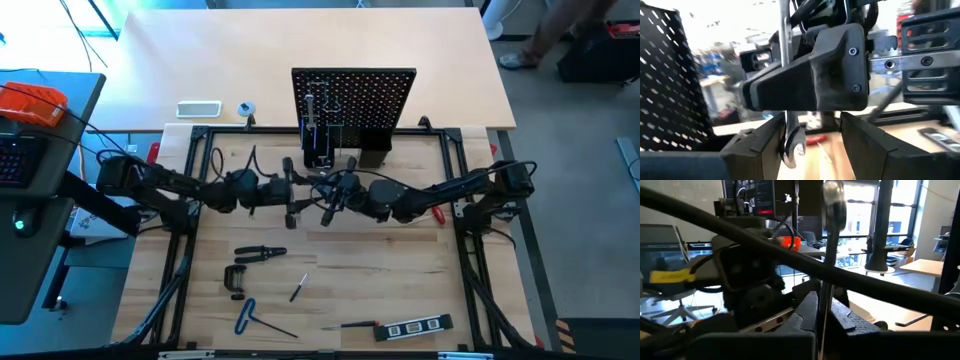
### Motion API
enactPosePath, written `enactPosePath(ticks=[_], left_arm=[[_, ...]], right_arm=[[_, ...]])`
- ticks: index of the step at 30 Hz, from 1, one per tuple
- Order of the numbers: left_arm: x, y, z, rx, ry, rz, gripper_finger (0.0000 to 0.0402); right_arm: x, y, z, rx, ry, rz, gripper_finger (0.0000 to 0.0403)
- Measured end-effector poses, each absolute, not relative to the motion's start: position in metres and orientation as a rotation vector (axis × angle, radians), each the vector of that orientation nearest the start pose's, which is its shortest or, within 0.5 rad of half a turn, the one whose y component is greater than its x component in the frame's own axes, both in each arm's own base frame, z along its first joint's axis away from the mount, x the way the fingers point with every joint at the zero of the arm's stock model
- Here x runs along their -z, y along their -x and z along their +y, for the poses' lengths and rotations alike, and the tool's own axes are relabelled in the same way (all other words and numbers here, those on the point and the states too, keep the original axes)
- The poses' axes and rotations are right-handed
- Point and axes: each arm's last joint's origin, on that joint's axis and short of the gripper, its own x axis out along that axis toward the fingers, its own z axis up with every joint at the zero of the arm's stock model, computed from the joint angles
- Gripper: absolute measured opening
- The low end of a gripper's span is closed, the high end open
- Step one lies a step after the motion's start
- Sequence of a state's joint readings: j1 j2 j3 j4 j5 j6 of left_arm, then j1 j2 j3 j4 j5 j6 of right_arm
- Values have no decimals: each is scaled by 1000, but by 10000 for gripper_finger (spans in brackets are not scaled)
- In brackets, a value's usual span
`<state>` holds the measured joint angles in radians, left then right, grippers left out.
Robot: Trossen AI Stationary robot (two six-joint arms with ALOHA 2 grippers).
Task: Hang tools onto peg board
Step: Hang the wrench onto the pegboard
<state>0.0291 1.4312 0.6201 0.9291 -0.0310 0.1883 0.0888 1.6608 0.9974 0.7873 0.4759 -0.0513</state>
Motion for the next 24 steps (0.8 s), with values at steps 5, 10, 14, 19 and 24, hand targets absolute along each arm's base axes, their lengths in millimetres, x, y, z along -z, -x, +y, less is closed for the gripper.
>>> enactPosePath(ticks=[5,10,14,19,24], left_arm=[[-237,-290,18,64,-145,-69,179],[-236,-288,25,214,-93,-66,180],[-236,-286,32,288,-47,-63,180],[-236,-285,35,326,-29,-57,180],[-236,-285,36,324,-41,-66,180]], right_arm=[[-271,-367,20,349,-9,-81,1],[-269,-367,25,300,-19,-67,1],[-269,-367,27,279,-18,-65,0],[-268,-368,27,265,-37,-53,0],[-267,-368,27,267,-35,-48,0]])
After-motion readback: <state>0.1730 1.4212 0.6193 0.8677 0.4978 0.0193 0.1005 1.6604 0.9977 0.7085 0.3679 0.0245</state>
